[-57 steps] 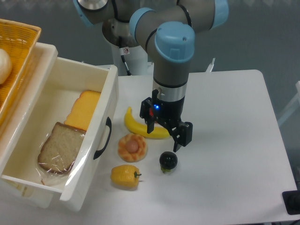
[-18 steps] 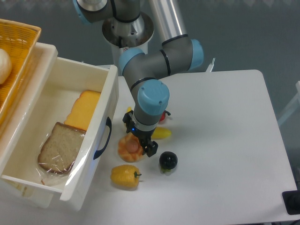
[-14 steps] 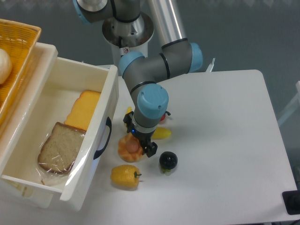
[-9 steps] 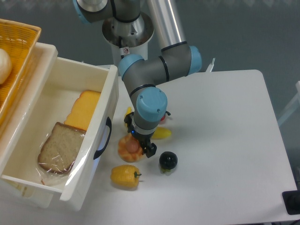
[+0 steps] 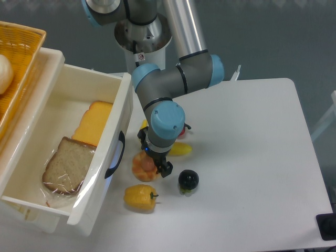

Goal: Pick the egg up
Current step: 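Lower the open gripper down around the orange bun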

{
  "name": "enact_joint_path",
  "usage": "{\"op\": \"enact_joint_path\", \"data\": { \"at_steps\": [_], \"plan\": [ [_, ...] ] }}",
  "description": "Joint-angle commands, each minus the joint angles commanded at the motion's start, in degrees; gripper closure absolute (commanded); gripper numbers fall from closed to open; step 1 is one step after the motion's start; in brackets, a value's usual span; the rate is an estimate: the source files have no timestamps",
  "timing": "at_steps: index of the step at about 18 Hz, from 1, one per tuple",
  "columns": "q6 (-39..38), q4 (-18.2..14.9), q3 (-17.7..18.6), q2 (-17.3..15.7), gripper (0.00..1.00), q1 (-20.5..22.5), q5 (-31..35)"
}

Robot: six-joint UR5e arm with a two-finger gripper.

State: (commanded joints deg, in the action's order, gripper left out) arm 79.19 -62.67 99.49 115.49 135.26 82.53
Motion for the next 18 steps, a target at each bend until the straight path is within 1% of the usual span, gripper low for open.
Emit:
{"op": "enact_joint_path", "data": {
  "at_steps": [7, 12, 16, 18],
  "plan": [
    [0.09, 0.00, 0.44, 0.44, 0.01, -0.44, -0.09],
    [0.18, 0.00, 0.53, 0.35, 0.07, -0.53, -0.09],
    [0.62, 0.00, 0.53, 0.44, 0.07, -1.06, 0.17],
    [0.62, 0.00, 0.53, 0.35, 0.12, -1.06, 0.18]
  ]
}}
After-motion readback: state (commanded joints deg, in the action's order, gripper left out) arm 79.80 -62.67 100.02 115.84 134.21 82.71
